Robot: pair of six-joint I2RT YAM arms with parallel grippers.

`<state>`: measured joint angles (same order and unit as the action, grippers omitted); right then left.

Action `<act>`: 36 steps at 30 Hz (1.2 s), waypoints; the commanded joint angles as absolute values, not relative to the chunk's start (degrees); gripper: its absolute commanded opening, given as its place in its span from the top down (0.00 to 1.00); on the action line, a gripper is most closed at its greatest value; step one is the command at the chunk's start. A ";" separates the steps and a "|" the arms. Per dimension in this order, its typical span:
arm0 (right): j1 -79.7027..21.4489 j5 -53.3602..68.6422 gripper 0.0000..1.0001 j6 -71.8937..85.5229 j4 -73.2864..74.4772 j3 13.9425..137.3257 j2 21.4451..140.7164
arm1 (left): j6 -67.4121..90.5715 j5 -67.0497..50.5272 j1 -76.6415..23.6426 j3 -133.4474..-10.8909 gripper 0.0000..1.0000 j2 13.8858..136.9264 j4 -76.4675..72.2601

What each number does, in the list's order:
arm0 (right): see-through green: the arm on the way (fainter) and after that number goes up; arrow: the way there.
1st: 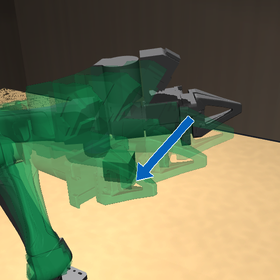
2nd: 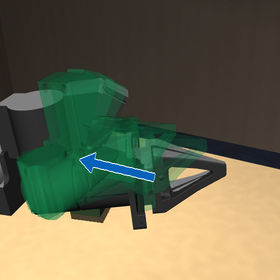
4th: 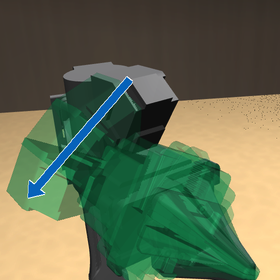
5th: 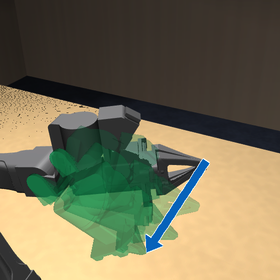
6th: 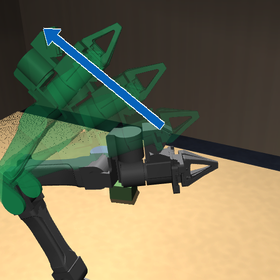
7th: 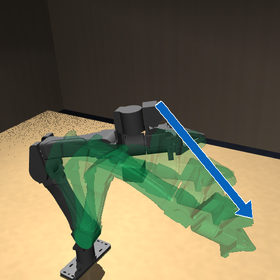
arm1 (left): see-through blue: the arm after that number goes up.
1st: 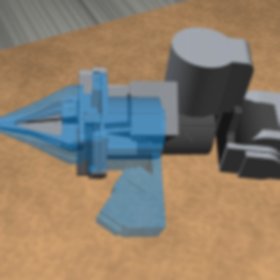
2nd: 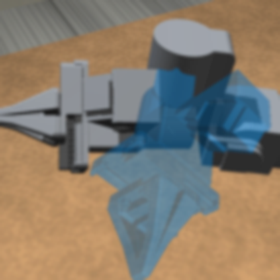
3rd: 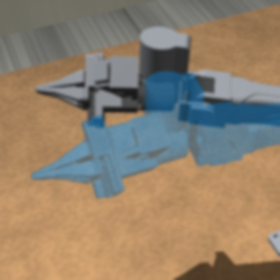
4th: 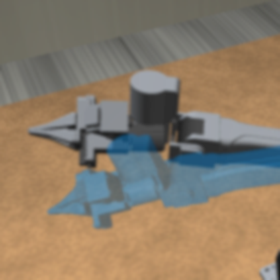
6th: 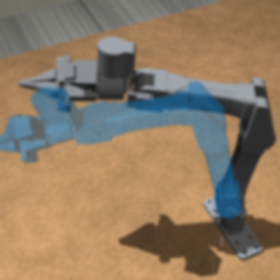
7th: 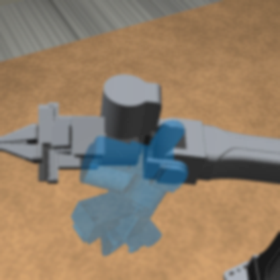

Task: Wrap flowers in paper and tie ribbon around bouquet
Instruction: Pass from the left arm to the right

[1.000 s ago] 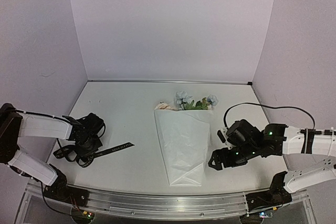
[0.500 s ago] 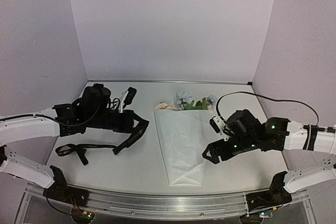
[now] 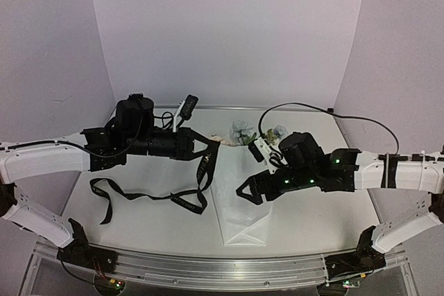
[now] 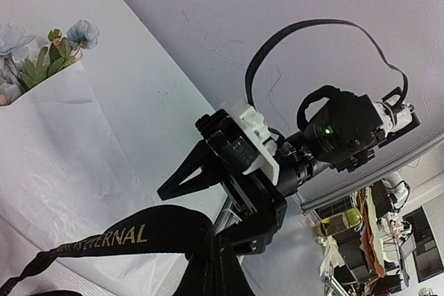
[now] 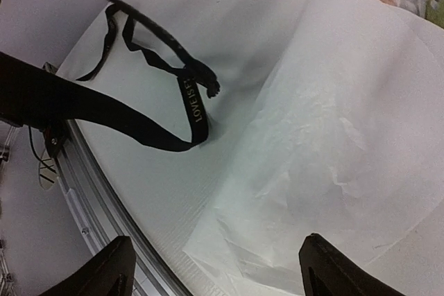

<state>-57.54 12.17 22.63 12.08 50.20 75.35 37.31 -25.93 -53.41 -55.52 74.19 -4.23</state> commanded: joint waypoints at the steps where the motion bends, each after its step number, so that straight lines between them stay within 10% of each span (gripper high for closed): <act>1: -59.93 14.39 0.16 18.47 3.52 55.01 77.78 | 43.50 -25.73 -53.11 -59.32 1.00 76.17 -7.95; 26: -64.67 -1.33 0.16 9.15 -18.99 63.22 99.62 | 68.73 -13.47 -52.14 -56.93 1.00 75.27 -20.52; 30: -64.77 -7.08 0.34 8.74 -19.16 63.01 100.62 | 69.17 -13.50 -51.64 -56.16 1.00 74.64 -20.22; 36: -64.75 -11.35 0.86 8.97 -17.62 59.64 97.47 | 69.97 -13.24 -50.17 -53.10 1.00 73.14 -20.54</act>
